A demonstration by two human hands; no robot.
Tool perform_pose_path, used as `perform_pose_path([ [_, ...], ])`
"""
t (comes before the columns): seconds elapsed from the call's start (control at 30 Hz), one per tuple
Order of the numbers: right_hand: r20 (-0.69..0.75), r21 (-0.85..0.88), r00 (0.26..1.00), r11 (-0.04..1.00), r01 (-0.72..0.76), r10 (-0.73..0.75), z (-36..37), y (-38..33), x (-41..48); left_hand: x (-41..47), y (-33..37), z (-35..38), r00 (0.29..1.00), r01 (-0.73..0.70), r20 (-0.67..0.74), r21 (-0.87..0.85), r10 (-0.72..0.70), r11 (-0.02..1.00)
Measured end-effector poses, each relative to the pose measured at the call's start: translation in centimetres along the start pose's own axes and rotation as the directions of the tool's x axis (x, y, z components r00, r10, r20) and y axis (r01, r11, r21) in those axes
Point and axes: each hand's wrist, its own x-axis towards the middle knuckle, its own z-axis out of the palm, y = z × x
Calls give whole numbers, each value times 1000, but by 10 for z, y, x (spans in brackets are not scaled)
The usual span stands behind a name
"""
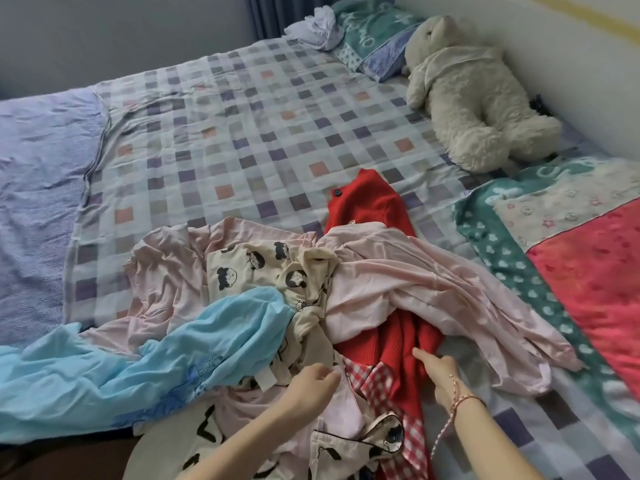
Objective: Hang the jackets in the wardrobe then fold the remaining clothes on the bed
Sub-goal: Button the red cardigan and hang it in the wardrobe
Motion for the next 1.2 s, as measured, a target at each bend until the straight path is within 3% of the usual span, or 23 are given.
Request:
perform_pose_path([
  [0.07,91,89,996,996,10,-18,2,-23,-14,-5,8,3,999,-29,12,-38,30,999],
  [0.17,219,176,959,974,144,-181,7,-63,-64,-21,33,3,994,-94,28,-198,102,976],
  [0.23,394,77,857,941,329,-332,7,-86,-122,-28,53,-1,991,-113,24,-338,128,934],
  [0.27,502,-9,770,888,459,-393,5,-94,-153,-33,63,-7,992,-102,23,-439,124,893],
  [0.33,718,-176,564,678,714,-408,2,-97,-205,-37,73,-25,993,36,104,-703,53,710],
  [0.37,792,-258,478,502,825,-379,-1,-92,-231,-47,77,-35,982,124,184,-781,36,613],
  [0.43,870,-380,390,91,920,-301,8,-68,-262,-66,78,-49,959,213,282,-775,23,595],
  [0.47,893,-377,356,-27,926,-274,8,-51,-278,-77,71,-51,961,220,278,-745,-7,630],
  [0.5,919,-334,322,-17,942,-226,6,-34,-293,-91,64,-51,966,222,254,-704,-53,675],
  [0.53,926,-304,333,172,937,-178,3,-20,-300,-101,56,-51,971,213,226,-674,-78,707],
  [0.57,919,-286,378,473,833,-110,-4,-10,-302,-109,47,-52,974,207,206,-664,-90,719],
  [0.6,903,-221,419,740,635,-90,-15,-6,-305,-125,43,-55,978,186,195,-657,-74,731],
  [0.63,826,-135,544,886,443,-146,-25,-2,-295,-142,41,-60,980,179,186,-635,-76,751],
  [0.67,687,-90,698,930,356,-201,-37,1,-286,-163,38,-65,981,168,183,-601,-70,781],
  [0.7,532,-106,801,917,385,-275,-45,6,-277,-188,37,-67,981,148,191,-562,-46,814],
  [0.73,414,-190,837,865,464,-358,-49,10,-266,-208,36,-69,976,130,216,-507,-20,852],
  [0.77,355,-255,824,803,539,-441,-51,10,-259,-230,34,-70,969,103,248,-435,9,895],
  [0.83,373,-348,790,716,605,-487,-49,6,-241,-257,31,-68,945,51,323,-323,59,945],
  [0.93,482,-523,758,549,652,-440,-43,5,-245,-309,13,-65,907,36,409,-317,102,948],
  [1.1,546,-621,807,538,570,-225,-41,15,-233,-326,-22,-66,875,19,460,-346,152,938],
  [1.2,586,-522,806,721,455,-84,-35,27,-242,-339,-31,-65,876,-1,447,-373,181,928],
])
